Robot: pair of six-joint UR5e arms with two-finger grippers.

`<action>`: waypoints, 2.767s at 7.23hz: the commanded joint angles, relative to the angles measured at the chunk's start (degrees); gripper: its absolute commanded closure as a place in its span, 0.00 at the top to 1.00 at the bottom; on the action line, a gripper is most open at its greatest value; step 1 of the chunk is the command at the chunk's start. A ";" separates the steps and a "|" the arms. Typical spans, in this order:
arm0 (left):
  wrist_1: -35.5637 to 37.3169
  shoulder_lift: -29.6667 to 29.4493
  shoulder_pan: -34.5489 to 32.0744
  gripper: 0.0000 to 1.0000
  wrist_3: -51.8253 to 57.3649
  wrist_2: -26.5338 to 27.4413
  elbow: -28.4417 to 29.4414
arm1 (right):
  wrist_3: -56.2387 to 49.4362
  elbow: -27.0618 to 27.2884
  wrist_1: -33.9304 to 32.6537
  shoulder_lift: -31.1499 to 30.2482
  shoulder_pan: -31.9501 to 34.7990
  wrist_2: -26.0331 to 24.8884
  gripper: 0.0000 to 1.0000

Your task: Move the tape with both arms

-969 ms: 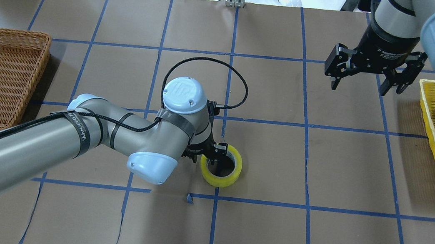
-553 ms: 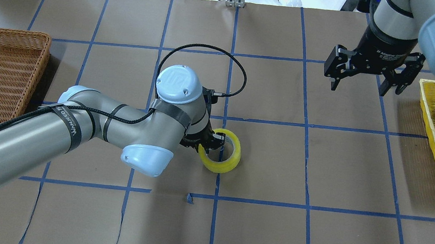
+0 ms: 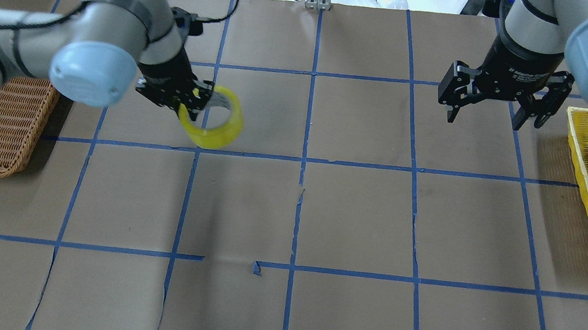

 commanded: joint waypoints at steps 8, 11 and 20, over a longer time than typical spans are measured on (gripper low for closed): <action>10.31 -19.49 36.02 0.00 49.59 1.27 12.61 | -0.30 -0.06 -0.09 0.00 0.09 0.14 1.00; 12.33 -21.54 37.43 0.05 52.93 1.27 13.49 | -0.30 -0.06 -0.09 -0.09 0.09 0.06 1.00; -0.92 -6.54 20.06 0.80 37.39 -1.46 7.98 | -5.05 -0.15 -0.09 -2.02 0.00 0.93 1.00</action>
